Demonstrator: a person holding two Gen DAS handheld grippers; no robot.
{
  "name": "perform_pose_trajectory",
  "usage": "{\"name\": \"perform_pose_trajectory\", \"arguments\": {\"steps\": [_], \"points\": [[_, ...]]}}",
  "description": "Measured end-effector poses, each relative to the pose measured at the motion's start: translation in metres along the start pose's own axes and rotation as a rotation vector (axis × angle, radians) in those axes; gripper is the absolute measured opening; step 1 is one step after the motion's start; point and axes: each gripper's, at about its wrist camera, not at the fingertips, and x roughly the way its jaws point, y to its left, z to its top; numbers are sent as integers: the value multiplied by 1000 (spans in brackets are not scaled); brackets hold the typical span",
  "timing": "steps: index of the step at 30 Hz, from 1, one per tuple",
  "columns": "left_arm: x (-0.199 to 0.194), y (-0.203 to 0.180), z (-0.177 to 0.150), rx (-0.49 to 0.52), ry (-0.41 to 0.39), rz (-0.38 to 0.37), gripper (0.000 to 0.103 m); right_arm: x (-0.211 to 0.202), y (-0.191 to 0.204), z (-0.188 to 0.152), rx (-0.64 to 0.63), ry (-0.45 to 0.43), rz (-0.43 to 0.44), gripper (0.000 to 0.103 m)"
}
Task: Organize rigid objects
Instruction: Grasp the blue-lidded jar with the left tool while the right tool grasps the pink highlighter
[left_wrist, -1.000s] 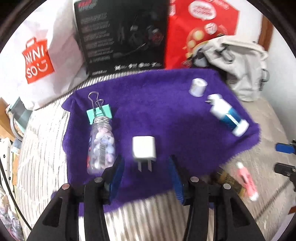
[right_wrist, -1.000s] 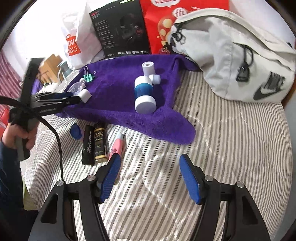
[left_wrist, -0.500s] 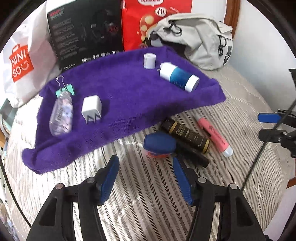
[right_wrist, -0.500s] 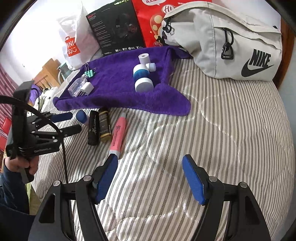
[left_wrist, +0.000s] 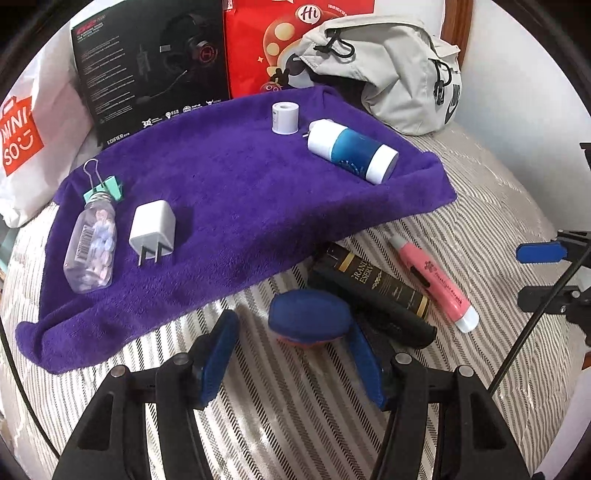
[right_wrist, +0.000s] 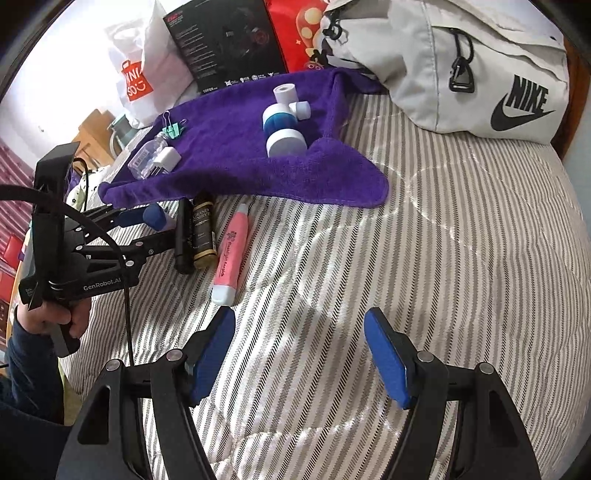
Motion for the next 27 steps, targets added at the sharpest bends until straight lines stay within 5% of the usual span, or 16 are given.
{"name": "perform_pose_trajectory", "arguments": {"steps": [4,7,10,17,27], "points": [[1,-1,1,5,-14,-8,53,5,7,3,-13,7,7,72],[-1,-3,0,18,-23,-21,35,9,12,4,-20,17,10,72],[-4,0,-1,1,-23,-58,34,11,17,6,-24,23,12,72],[-15,25,-13,-57,-23,-16,34,11,30,14,-28,-20,19,72],[-25,54,-36,-127,-7,11,34,43,46,20,-106,-17,-91,72]]}}
